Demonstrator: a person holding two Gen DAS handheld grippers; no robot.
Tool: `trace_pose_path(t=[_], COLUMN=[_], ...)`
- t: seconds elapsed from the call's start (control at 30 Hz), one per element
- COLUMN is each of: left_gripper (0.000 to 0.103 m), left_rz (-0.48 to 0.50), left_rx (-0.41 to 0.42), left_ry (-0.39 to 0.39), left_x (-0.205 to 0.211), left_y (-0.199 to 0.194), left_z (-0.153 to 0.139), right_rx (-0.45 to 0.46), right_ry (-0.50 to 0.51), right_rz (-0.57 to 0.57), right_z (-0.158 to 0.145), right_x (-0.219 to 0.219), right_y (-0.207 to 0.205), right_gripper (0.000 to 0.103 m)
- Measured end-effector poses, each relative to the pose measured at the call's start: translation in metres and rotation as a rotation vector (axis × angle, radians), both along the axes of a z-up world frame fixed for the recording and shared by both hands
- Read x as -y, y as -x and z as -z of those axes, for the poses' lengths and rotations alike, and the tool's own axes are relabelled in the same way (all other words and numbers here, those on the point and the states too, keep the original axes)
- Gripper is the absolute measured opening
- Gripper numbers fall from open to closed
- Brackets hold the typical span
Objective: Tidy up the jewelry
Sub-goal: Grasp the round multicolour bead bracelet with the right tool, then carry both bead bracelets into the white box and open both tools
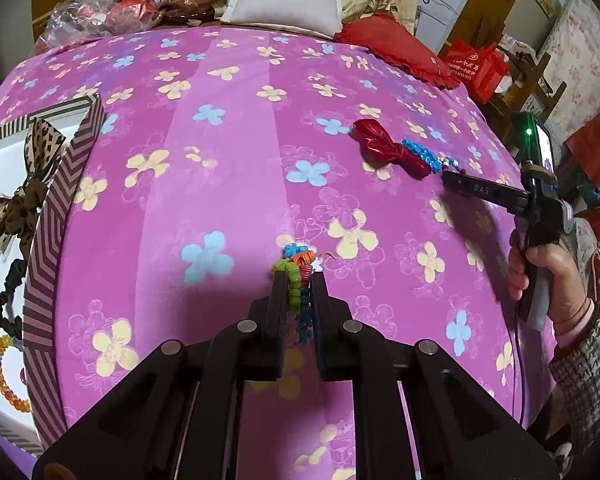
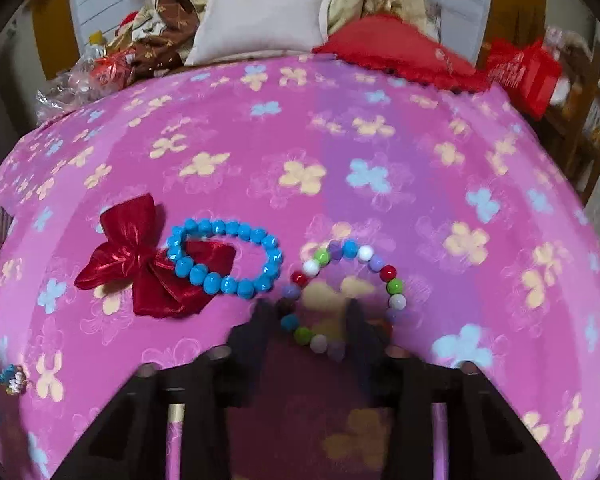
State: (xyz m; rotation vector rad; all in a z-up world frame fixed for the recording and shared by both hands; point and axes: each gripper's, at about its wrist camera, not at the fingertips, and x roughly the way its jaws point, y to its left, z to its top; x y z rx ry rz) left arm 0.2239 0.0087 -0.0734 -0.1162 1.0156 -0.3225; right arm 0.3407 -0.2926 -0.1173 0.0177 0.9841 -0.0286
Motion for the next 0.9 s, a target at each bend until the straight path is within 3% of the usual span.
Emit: trace_pose_path(t=[0.03,0.07,0.2,0.4,0.6,0.9], left_gripper=[0.010,0.010,0.010,0.010,0.010,0.010], left_rz=[-0.004,-0.006,-0.016,-0.041,-0.072,-0.098], left_rx=[0.003,0.004,0.023,0.074,0.106,0.158], left_ry=[0.002,0.001,-0.011,0.001,0.021,0.058], left_x=[-0.002,-0.003,-0.009,-0.027,-0.044,-0.079], left_y=[0.000,0.001,0.005,0.011,0.018,0.029], left_z=[0.000,0.000,-0.004,-0.025,-0.043,-0.068], right_rx=[-0.005,-0.016,-0.041,0.001,0.050,0.080], right_ry=[-0.005,-0.020,-0.148,-0.319,-0.396,-0.387], right_rz=[-0.007,-0.011,-0.025,-0.015,-0.057,-0.143], right_z=[0.000,-0.001,-0.005,-0.028,-0.067,-0.101], right_x=[-0.001,-0.001,0.001,0.000,-0.019,-0.072], right_y=[0.002,0.005,0.028,0.072,0.096,0.111], right_gripper=[0.011,0.008,0.008,0.008,0.008,0.008])
